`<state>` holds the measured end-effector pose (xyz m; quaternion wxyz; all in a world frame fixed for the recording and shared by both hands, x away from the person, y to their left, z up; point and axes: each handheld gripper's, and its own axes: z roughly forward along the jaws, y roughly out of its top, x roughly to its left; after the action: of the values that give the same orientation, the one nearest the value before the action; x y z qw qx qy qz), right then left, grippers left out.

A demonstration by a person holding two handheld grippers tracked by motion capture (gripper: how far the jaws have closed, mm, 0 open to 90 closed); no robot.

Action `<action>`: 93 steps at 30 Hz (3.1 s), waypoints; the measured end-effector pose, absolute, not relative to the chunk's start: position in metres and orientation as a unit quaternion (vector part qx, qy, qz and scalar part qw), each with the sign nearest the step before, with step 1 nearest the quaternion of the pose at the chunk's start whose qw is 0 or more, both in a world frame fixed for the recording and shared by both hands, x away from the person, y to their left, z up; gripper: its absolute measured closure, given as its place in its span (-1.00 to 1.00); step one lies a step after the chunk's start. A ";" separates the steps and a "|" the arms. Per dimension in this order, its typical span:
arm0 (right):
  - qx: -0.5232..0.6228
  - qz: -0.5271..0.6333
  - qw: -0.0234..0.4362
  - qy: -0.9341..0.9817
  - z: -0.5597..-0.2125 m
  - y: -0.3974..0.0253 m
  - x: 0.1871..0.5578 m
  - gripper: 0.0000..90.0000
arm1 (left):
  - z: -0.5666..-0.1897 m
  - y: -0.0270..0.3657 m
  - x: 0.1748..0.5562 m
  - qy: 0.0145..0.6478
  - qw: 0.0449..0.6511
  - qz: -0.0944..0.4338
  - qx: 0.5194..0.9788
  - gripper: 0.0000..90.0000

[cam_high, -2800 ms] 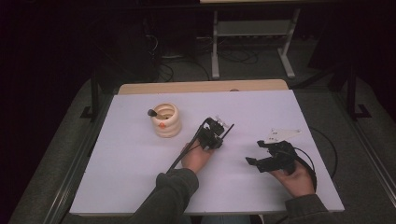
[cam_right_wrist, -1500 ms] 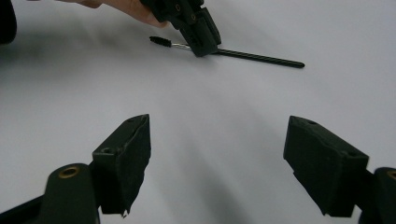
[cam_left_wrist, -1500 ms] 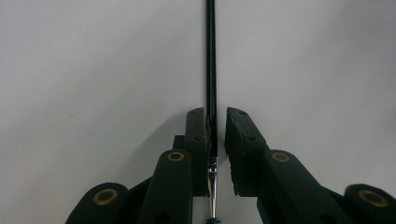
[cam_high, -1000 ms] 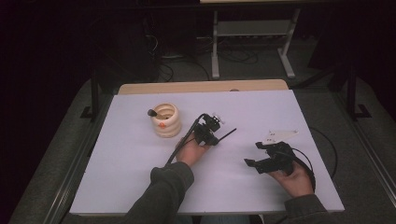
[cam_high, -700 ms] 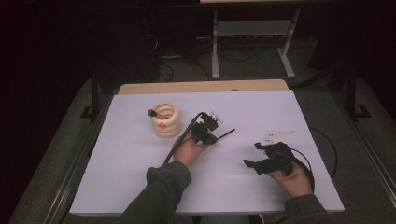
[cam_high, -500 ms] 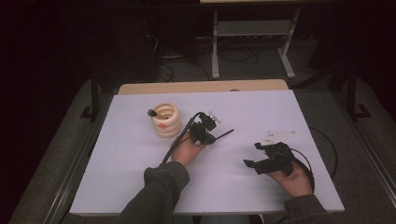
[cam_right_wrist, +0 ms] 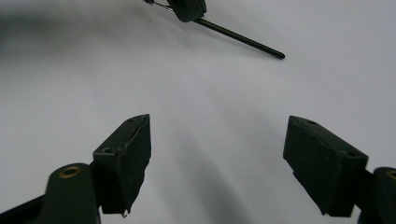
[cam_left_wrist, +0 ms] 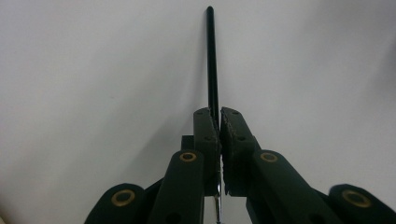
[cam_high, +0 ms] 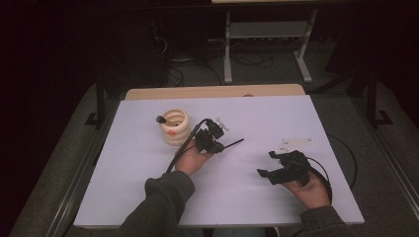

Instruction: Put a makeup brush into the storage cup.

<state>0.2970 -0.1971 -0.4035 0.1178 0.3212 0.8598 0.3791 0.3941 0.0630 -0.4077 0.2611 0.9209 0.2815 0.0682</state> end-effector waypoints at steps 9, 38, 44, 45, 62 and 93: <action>0.320 0.382 0.119 0.859 -0.403 -0.198 0.297 -0.51 | -0.399 0.068 0.389 0.266 0.271 0.073 0.922 0.92; 0.252 0.381 0.105 0.883 -0.384 -0.157 0.293 -0.50 | -0.364 0.105 0.341 0.170 0.280 0.050 0.943 0.92; 0.235 0.375 0.103 0.891 -0.380 -0.148 0.295 -0.49 | -0.359 0.115 0.337 0.166 0.289 0.050 0.942 0.91; 0.232 0.374 0.101 0.892 -0.379 -0.147 0.295 -0.49 | -0.359 0.117 0.336 0.168 0.289 0.047 0.941 0.91; 0.191 0.358 0.081 0.911 -0.364 -0.126 0.302 -0.42 | -0.353 0.139 0.323 0.162 0.306 0.047 0.937 0.91; 0.081 0.327 0.046 0.941 -0.358 -0.077 0.313 0.02 | -0.340 0.144 0.298 0.088 0.327 0.032 0.940 0.91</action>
<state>0.3130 -0.0768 -0.3577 0.0457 0.0815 0.9406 0.3265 0.2981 0.1440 -0.3397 0.3269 0.9404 0.0878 0.0320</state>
